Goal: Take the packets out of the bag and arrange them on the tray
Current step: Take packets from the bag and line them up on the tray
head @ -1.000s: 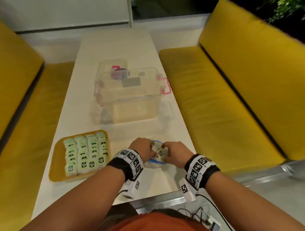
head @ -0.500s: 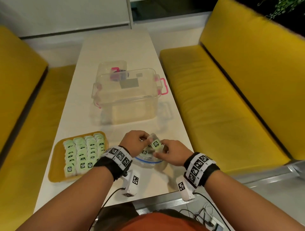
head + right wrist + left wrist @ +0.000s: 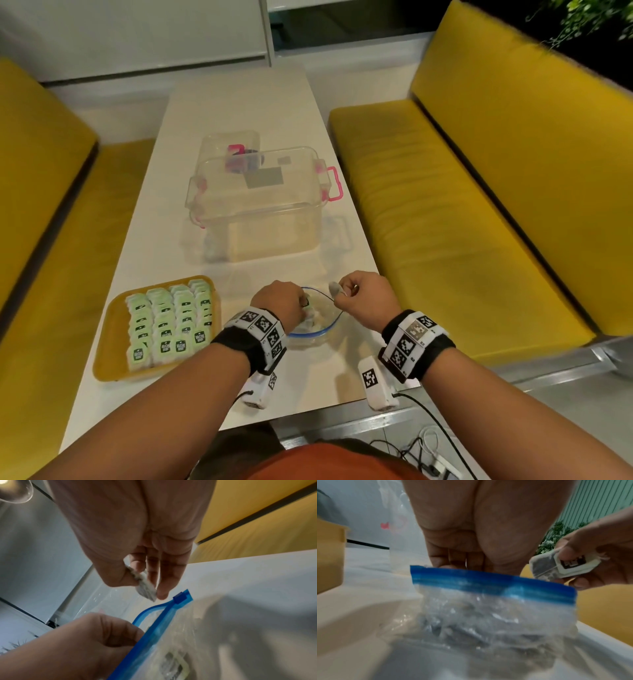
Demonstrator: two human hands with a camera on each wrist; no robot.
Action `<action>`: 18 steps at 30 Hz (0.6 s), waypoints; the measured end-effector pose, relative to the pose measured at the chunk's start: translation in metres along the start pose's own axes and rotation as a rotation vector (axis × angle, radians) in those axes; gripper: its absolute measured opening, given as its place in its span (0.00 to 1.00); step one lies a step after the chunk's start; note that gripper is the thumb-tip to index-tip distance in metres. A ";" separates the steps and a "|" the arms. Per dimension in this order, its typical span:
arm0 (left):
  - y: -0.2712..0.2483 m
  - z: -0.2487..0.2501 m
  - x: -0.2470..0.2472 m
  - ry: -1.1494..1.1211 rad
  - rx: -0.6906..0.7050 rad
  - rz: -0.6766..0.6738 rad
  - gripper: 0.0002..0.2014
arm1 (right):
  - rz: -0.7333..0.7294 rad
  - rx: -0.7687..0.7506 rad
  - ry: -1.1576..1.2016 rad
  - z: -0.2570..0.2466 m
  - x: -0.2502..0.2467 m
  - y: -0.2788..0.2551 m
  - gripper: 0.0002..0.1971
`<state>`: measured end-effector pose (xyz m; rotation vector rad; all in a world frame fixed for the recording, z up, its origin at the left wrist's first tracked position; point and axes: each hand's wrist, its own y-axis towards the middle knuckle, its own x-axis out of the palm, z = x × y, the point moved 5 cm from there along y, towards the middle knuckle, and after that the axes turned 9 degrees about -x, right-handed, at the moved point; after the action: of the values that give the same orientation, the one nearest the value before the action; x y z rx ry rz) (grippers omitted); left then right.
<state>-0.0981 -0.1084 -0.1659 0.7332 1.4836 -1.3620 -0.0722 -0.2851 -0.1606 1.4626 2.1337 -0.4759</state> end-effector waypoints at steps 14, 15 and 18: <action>-0.006 -0.006 -0.023 -0.175 0.068 0.077 0.15 | 0.025 0.041 0.148 -0.002 -0.004 0.000 0.08; -0.010 -0.007 -0.030 -0.272 0.089 0.118 0.13 | 0.006 0.044 0.212 -0.003 -0.001 0.000 0.06; -0.028 -0.007 -0.052 -0.454 0.144 0.250 0.10 | -0.048 0.059 0.269 -0.011 0.008 0.003 0.09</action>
<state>-0.1060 -0.0988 -0.1079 0.6230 0.9147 -1.3408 -0.0742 -0.2722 -0.1564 1.5870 2.3856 -0.3797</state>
